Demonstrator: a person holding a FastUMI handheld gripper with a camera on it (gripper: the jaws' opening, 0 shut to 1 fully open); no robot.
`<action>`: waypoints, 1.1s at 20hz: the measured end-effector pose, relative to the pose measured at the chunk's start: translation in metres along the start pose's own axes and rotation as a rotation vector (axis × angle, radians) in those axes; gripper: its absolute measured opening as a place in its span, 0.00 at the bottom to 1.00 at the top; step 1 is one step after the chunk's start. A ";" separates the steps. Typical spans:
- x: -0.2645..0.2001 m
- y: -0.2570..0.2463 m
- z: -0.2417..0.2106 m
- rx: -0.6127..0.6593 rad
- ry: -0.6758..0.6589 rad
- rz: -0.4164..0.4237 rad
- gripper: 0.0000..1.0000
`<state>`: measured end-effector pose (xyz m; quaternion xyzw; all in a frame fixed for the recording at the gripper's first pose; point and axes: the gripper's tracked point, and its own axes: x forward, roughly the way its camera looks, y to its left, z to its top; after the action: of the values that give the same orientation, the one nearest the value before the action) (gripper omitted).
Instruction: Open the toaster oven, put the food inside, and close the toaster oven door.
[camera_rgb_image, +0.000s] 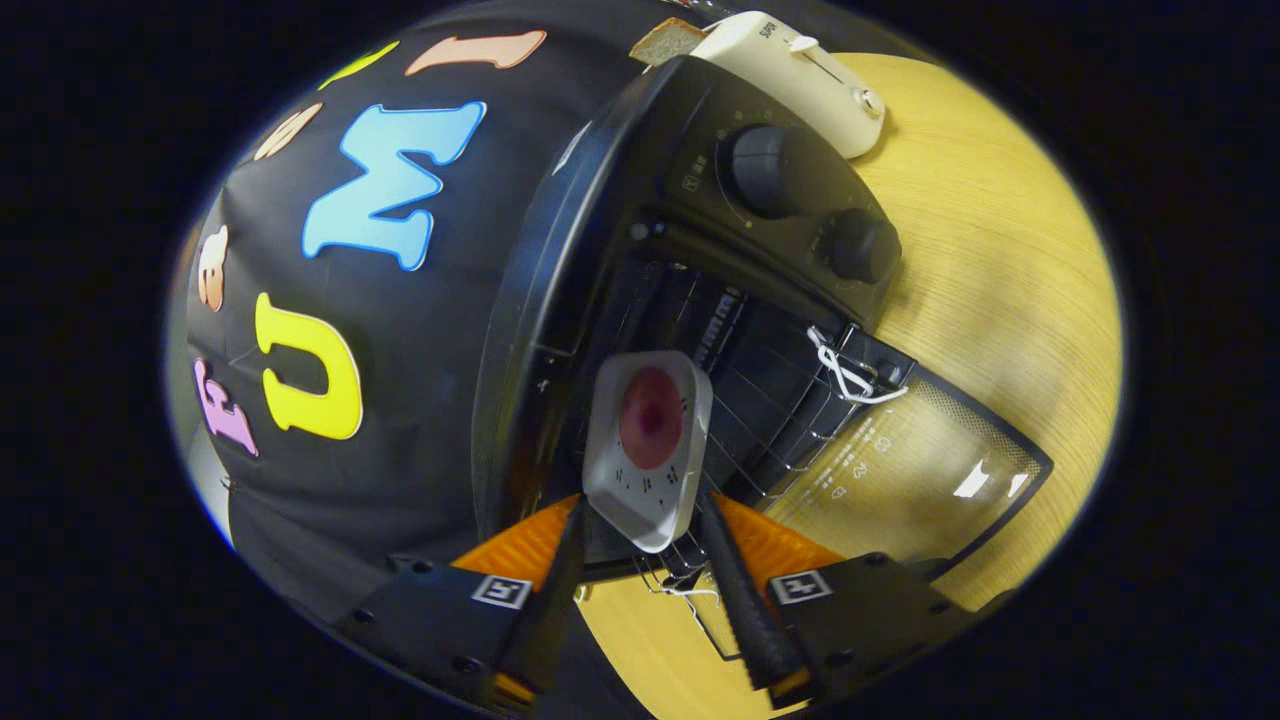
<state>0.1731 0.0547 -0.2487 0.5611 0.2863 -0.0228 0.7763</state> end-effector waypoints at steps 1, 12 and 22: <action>-0.007 -0.003 -0.004 -0.028 0.008 -0.009 0.90; -0.073 -0.042 -0.035 -0.385 0.092 -0.119 0.98; -0.111 -0.091 -0.057 -0.785 0.227 -0.282 0.98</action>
<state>0.0243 0.0396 -0.2859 0.1777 0.4307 0.0440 0.8837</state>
